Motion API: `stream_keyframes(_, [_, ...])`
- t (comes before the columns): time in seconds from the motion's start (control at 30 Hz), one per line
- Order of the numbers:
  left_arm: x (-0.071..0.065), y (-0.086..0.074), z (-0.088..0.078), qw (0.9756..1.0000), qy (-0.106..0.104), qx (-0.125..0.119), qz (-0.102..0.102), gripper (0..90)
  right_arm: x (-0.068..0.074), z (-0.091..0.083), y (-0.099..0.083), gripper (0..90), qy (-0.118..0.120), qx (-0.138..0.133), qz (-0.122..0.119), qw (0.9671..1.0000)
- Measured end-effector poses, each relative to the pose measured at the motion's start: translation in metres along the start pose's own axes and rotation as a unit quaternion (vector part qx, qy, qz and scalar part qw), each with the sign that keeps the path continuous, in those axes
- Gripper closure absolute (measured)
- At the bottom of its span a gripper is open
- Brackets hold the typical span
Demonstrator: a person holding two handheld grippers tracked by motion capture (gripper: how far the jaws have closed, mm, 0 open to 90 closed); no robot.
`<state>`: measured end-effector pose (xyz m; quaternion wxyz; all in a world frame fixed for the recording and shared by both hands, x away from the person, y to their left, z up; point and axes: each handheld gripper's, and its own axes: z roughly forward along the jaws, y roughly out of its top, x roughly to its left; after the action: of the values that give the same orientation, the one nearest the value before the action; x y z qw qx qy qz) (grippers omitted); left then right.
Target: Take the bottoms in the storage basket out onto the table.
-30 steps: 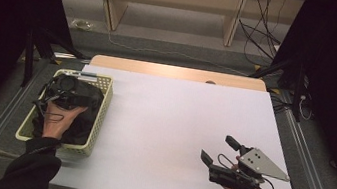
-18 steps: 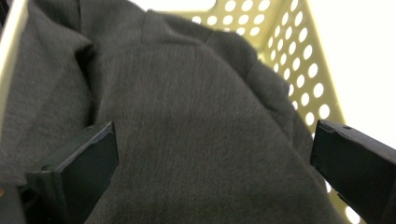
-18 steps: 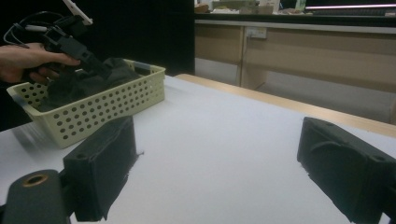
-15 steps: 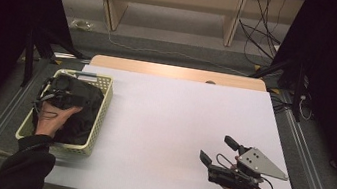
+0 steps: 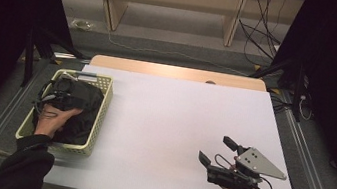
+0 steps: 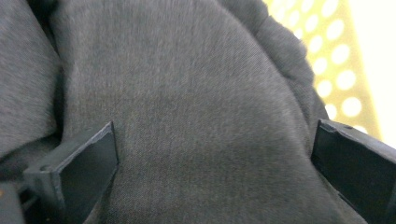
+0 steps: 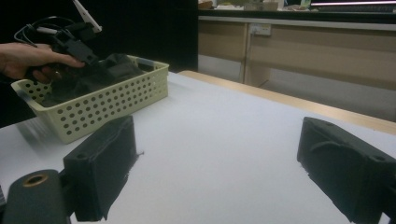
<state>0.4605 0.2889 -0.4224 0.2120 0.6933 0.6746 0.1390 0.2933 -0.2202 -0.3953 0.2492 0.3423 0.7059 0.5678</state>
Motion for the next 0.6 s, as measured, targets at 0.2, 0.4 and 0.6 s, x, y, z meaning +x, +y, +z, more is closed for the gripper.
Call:
stream_keyframes(0.2, [0.001, -0.002, 0.008, 0.9999, 0.006, 0.014, 0.002, 0.0, 0.0, 0.0, 0.0, 12.8, 0.0, 0.0, 0.001, 1.0])
stream_keyframes(0.4, [0.005, 0.0, 0.016, 0.9992, 0.003, 0.039, -0.003, 0.0, 0.0, 0.0, -0.001, 13.1, -0.001, 0.007, -0.001, 1.0])
stream_keyframes(0.6, [0.003, 0.0, 0.025, 0.997, 0.001, 0.076, 0.01, 0.0, 0.0, 0.001, -0.001, 13.2, 0.001, 0.003, 0.001, 1.0])
